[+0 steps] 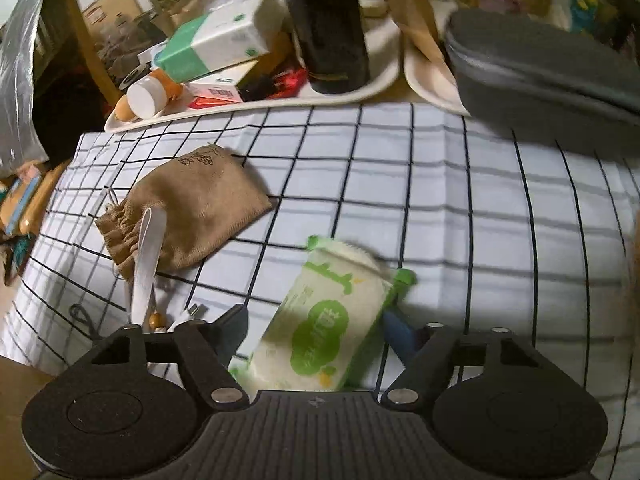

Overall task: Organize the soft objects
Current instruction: 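Close the right gripper on the green wet-wipes packet and lift it, then grasp the brown drawstring pouch with the left gripper while the right holds the wipes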

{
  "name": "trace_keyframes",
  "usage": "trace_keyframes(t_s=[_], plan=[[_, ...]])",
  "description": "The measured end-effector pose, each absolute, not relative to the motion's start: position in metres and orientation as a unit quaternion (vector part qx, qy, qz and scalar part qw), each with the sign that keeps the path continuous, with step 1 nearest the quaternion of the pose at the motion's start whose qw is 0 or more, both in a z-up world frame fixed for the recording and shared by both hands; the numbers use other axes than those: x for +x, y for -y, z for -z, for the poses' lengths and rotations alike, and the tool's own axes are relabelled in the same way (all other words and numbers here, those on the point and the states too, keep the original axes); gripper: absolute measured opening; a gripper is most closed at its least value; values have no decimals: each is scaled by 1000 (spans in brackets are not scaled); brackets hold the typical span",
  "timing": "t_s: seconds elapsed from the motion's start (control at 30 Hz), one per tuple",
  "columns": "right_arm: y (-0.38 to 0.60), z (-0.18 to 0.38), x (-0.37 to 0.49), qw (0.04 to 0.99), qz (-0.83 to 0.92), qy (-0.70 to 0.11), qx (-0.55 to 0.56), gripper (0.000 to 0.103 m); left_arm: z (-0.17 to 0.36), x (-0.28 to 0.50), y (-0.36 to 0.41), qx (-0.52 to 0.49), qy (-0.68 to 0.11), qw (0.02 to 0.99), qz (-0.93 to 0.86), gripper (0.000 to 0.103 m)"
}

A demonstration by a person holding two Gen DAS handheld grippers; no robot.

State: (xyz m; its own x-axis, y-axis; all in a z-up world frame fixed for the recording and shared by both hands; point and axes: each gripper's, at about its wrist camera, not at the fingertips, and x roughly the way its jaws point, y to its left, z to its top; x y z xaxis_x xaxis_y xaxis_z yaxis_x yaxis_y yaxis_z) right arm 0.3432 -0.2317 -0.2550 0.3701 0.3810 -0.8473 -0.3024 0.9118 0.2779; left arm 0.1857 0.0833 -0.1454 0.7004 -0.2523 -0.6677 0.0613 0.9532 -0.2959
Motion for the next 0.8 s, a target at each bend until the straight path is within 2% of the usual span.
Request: trace_keyframes(t_s=[0.17, 0.4, 0.53, 0.8], plan=[[213, 258, 345, 838, -216, -500, -31, 64, 146, 186, -82, -119, -382, 913, 84, 78], [208, 258, 341, 839, -188, -504, -80, 63, 140, 188, -77, -111, -380, 914, 91, 78], [215, 258, 340, 835, -167, -519, -72, 51, 133, 191, -72, -100, -378, 915, 98, 78], [220, 252, 333, 836, -158, -519, -76, 51, 123, 203, -56, -65, -380, 913, 137, 78]])
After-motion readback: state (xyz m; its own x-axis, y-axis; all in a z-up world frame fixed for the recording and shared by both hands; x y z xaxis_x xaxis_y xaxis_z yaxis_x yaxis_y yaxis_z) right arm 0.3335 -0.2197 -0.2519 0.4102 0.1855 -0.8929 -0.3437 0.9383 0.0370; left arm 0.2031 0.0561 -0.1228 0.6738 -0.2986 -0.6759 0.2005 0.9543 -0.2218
